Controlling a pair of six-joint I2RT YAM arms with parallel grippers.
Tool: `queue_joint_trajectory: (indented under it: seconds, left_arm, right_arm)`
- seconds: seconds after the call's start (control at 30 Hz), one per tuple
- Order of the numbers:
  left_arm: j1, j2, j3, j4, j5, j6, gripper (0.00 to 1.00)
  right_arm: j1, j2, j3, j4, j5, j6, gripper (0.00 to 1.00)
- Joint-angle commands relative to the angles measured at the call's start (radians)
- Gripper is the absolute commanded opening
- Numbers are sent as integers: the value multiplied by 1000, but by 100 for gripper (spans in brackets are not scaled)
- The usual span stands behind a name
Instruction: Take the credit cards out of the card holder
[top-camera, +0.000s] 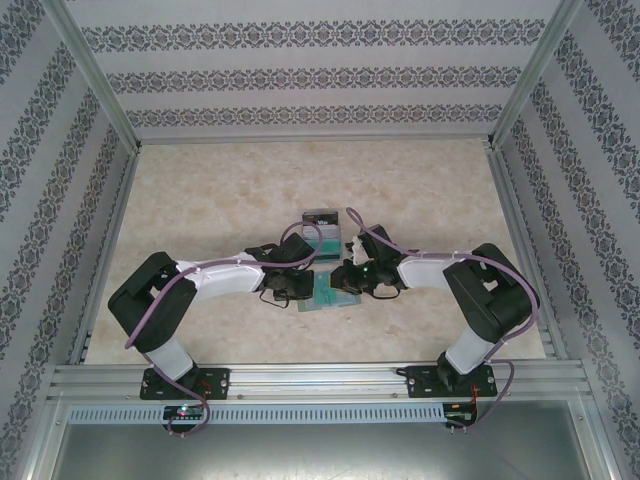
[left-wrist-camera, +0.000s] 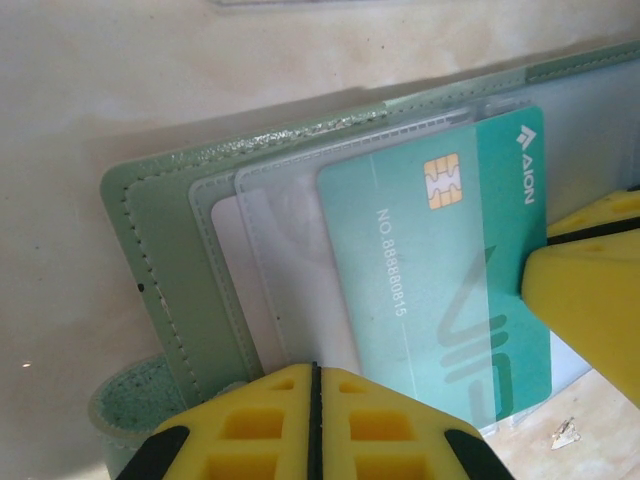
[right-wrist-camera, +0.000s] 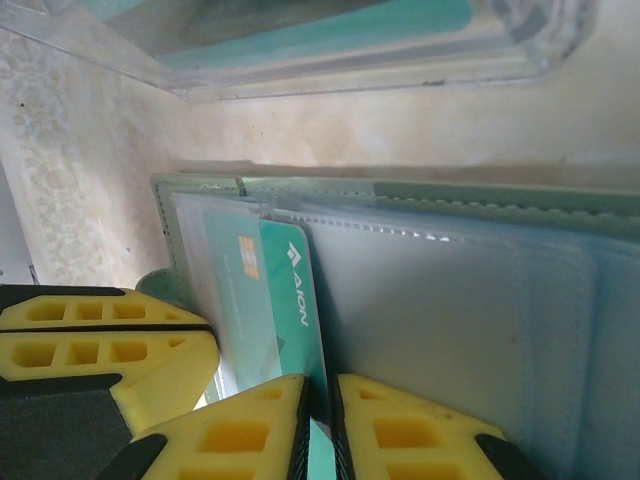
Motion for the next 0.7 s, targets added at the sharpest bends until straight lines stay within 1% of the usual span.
queue_joint_trajectory:
  seconds: [0.0, 0.27, 0.4, 0.53, 0.57, 0.67]
  left_arm:
    - [-15, 6, -18, -41, -16, 7, 3]
    - [-15, 8, -18, -38, -13, 7, 3]
    - [-15, 7, -18, -38, -13, 6, 3]
    - [-15, 4, -18, -41, -14, 5, 3]
    - [-15, 4, -18, -43, -15, 7, 3]
    - [-15, 3, -19, -47, -17, 8, 2]
  right_arm:
    - [10, 27, 4, 17, -4, 3, 16]
    - [16, 35, 8, 22, -9, 6, 20]
    - [20, 42, 10, 24, -10, 6, 19]
    - [17, 31, 1, 18, 1, 3, 2]
    - [11, 26, -4, 13, 6, -1, 0]
    - [-10, 2, -20, 1, 13, -10, 0]
